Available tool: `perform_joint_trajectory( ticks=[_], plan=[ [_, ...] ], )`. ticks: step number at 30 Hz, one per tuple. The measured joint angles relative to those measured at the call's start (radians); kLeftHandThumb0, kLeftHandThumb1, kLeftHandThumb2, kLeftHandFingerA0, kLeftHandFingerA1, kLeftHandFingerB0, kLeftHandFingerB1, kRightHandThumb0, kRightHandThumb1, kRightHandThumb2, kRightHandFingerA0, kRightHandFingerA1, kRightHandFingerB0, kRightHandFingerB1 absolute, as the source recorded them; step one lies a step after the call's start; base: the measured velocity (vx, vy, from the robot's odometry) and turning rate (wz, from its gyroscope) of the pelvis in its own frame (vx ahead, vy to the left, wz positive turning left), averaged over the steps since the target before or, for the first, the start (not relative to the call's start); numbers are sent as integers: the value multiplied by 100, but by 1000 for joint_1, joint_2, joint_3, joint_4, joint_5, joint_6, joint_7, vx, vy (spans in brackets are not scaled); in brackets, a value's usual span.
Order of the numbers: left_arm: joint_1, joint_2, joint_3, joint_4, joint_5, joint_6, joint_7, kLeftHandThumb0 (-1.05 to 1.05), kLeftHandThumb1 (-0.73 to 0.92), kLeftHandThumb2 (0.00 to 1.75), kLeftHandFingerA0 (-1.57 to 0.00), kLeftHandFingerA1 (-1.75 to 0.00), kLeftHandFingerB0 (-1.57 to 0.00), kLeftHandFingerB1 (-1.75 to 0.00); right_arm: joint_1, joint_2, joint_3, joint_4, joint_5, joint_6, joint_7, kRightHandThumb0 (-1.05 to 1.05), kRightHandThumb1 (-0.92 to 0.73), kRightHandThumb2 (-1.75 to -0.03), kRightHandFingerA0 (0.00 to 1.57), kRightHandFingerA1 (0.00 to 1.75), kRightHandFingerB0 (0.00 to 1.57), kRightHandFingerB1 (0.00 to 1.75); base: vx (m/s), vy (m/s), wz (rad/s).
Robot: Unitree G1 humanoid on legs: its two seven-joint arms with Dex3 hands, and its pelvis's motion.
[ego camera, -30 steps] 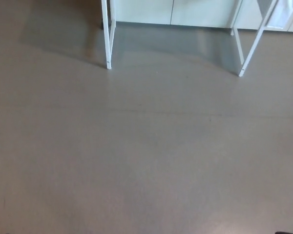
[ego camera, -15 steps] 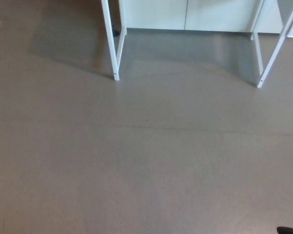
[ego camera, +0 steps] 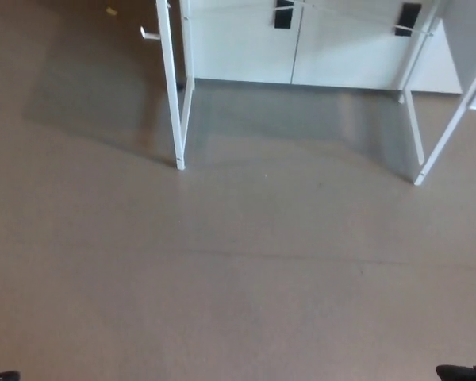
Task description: The robot walk towards a table in front and then pushes a layer of a file tray back to its original position using its right hand
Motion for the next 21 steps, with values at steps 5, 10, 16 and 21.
perform_joint_trajectory(
  ticks=[5,10,16,21],
  plan=[
    [6,4,-4,-5,0,0,2,-14,59,57,-56,-43,-36,-35,-5,3,4,-2,-6,4,-5,-19,-62,-58,64,47,49,41,256,-189,16],
    [-8,-1,-13,-1,2,-1,5,-14,60,57,-53,-42,-35,-35,-14,-10,1,-3,-8,2,-13,-19,-62,-58,65,47,50,42,252,-221,5],
    [-8,-2,-19,9,1,-3,6,-15,59,57,-55,-43,-36,-35,-12,-15,6,1,-10,1,-17,-18,-63,-58,64,46,50,41,232,-165,-16],
    [-10,7,-22,12,2,-8,10,-15,60,57,-55,-43,-36,-35,-11,-7,25,0,-17,0,-21,-18,-63,-58,64,46,49,41,227,194,7]
  ],
)
